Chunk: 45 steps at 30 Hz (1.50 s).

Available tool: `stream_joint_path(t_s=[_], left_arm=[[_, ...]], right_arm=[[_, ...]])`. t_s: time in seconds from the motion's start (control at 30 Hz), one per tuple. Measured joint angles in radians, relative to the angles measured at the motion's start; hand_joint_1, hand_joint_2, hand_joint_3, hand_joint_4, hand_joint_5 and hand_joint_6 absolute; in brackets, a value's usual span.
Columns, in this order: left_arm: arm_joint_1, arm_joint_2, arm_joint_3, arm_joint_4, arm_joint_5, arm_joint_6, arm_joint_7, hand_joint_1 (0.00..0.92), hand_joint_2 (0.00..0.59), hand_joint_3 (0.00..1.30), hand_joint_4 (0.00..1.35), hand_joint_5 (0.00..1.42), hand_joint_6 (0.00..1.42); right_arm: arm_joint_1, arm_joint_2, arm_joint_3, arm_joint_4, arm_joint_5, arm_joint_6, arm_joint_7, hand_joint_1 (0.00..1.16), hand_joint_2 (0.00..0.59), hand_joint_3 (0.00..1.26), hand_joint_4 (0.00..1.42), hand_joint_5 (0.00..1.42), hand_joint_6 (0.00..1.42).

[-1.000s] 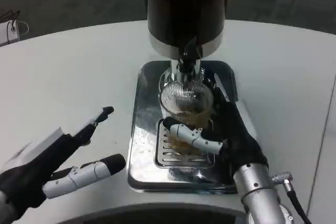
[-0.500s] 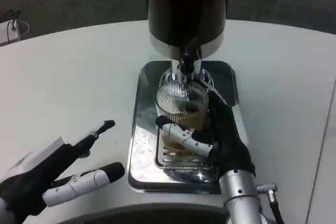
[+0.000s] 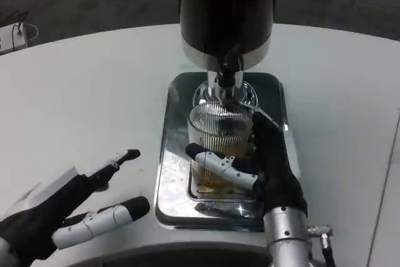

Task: Grasp the cup under the faucet to collect the drink, then remove the cup.

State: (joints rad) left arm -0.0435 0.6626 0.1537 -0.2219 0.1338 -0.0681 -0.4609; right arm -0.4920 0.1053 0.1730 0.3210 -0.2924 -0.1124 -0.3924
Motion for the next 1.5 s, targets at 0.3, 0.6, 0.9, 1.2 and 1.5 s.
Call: stream_joint_path(t_s=[0.3, 0.6, 0.9, 1.2, 1.5], left_arm=[[-0.003, 0.000, -0.008, 0.006, 0.000, 0.000, 0.000, 0.000, 0.010, 0.07, 0.00, 0.04, 0.12], [-0.036, 0.000, -0.016, 0.036, 0.000, -0.007, 0.000, 0.000, 0.010, 0.07, 0.00, 0.04, 0.12], [-0.076, 0.000, -0.025, 0.073, 0.001, -0.031, 0.000, 0.000, 0.010, 0.07, 0.00, 0.04, 0.12], [-0.111, -0.007, -0.050, 0.088, 0.029, -0.040, 0.008, 0.000, 0.010, 0.07, 0.00, 0.04, 0.12], [-0.133, -0.014, -0.082, 0.043, 0.042, -0.049, 0.016, 0.000, 0.009, 0.06, 0.00, 0.03, 0.11]], right_arm=[[0.052, 0.006, 0.000, -0.054, 0.000, 0.003, -0.019, 0.99, 0.217, 0.85, 1.07, 1.15, 1.26], [0.112, 0.000, -0.001, -0.176, 0.005, 0.041, 0.038, 0.98, 0.206, 0.94, 1.17, 1.25, 1.36], [0.219, -0.033, 0.000, -0.355, 0.037, 0.166, 0.192, 0.96, 0.204, 0.96, 1.19, 1.29, 1.39], [0.388, -0.097, -0.007, -0.606, 0.078, 0.258, 0.353, 0.96, 0.204, 0.98, 1.20, 1.30, 1.41], [0.615, -0.174, -0.061, -0.950, 0.161, 0.303, 0.460, 0.96, 0.204, 0.99, 1.20, 1.32, 1.41]])
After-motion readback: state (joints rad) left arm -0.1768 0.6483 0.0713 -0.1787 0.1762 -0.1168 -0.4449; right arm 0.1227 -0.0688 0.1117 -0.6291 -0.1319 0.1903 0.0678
